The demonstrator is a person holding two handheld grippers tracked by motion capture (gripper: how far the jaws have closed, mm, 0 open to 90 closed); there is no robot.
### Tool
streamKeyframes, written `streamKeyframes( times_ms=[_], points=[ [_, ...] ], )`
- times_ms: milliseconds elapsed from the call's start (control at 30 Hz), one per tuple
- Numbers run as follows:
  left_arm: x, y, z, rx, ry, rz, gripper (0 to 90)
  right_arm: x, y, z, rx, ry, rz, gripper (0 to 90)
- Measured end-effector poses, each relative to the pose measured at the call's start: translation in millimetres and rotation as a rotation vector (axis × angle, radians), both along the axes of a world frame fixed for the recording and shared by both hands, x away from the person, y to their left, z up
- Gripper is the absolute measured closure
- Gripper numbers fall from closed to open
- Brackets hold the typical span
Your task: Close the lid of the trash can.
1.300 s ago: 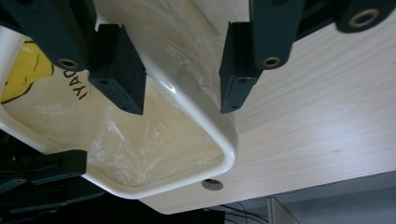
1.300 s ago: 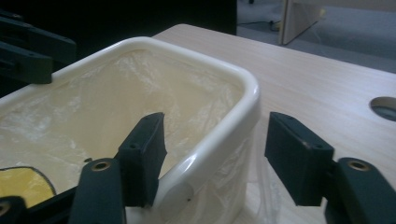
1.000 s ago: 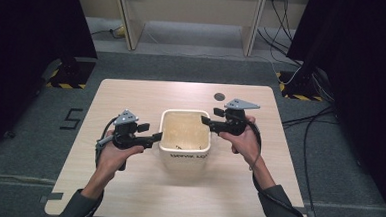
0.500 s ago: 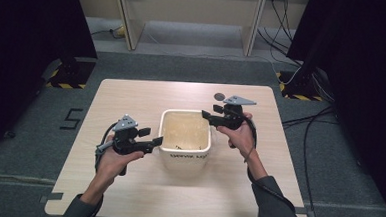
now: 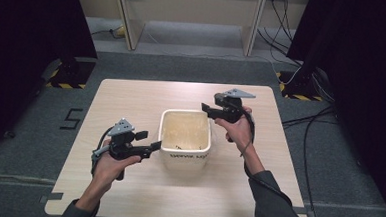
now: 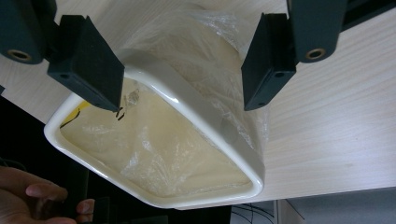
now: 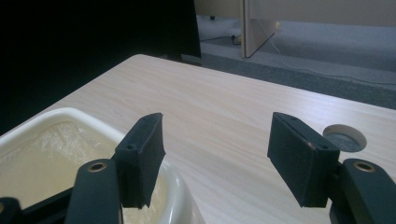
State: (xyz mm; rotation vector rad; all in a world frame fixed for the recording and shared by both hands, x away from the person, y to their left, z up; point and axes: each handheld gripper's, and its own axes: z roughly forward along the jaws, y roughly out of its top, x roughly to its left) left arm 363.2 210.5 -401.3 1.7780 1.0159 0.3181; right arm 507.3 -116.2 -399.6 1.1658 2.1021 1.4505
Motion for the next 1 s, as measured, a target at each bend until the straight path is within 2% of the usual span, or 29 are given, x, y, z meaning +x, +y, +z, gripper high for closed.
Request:
streamKeyframes(
  times_ms=[200,400,733,867,1000],
  points=[
    [-13.0,6.3,0.8,0.005,-0.015,-0.023,27.7,-4.8,-4.4,-1.3,0.008,0.004,0.0,35.1],
    [-21.6,19.8,-9.1,0.017,-0.026,-0.025,27.1,-14.8,-19.4,3.8,0.005,0.0,0.0,32.6],
    [-22.7,37.8,-31.2,0.005,-0.022,0.007,23.8,-43.3,-48.8,0.2,0.035,0.006,-0.014,23.5],
    [-21.8,40.2,-38.4,0.024,-0.035,0.011,22.5,-54.0,-56.7,-4.4,0.044,0.011,-0.024,21.3],
    [-20.7,43.1,-47.5,0.031,-0.019,0.016,20.7,-65.8,-65.3,-10.8,0.055,0.018,-0.034,20.1]
  ],
)
